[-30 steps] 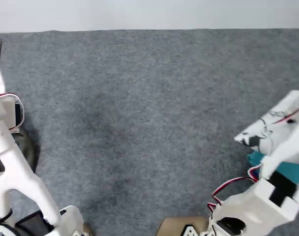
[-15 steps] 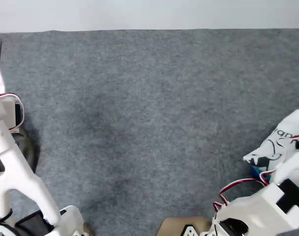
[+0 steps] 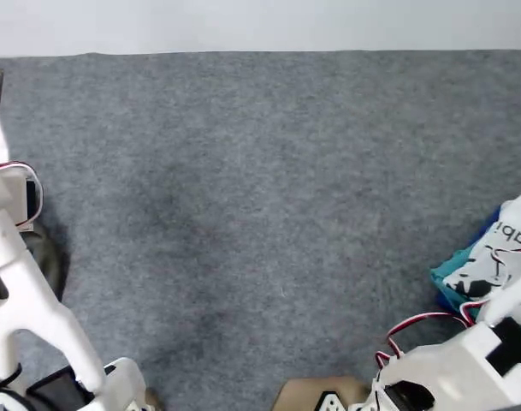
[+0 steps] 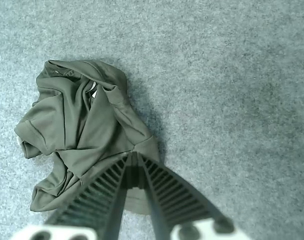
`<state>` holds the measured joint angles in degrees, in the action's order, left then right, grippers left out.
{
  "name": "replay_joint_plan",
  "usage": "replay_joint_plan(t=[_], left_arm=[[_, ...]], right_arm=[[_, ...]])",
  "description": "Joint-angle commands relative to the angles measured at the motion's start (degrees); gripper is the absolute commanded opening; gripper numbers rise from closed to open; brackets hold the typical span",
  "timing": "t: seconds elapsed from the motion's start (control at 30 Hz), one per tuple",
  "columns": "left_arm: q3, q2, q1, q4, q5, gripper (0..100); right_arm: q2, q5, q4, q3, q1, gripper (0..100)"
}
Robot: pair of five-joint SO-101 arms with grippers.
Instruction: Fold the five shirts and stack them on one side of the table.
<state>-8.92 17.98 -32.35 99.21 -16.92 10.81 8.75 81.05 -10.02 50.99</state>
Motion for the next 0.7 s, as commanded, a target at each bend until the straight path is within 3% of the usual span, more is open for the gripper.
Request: replay_joint_plan(t=[0.0,0.13,0.23,0.4,0.67], left_arm=[[-0.22,1.85,0.35,1.32,-0.53,0],[-0.22,1.85,0.35,1.32,-0.53,0],[0.40,1.85,0.35,1.32,-0.53,0],[0.66,1.85,0.35,1.32,-0.53,0],[0.66,1.93,0.35,1.32,-0.35,0]], right_arm=[[-0.57,0.70,-0.57,-0.79,1.89,11.0],[-3.38,0.53,-0.57,-0.79,3.47,24.7],[-6.29,0.53,-0.57,-0.79,3.74,29.7],[-12.62,-0.35,0.57,-0.79,3.38,29.6],[-18.51,-1.58,18.68,-0.53,-1.80,26.5]])
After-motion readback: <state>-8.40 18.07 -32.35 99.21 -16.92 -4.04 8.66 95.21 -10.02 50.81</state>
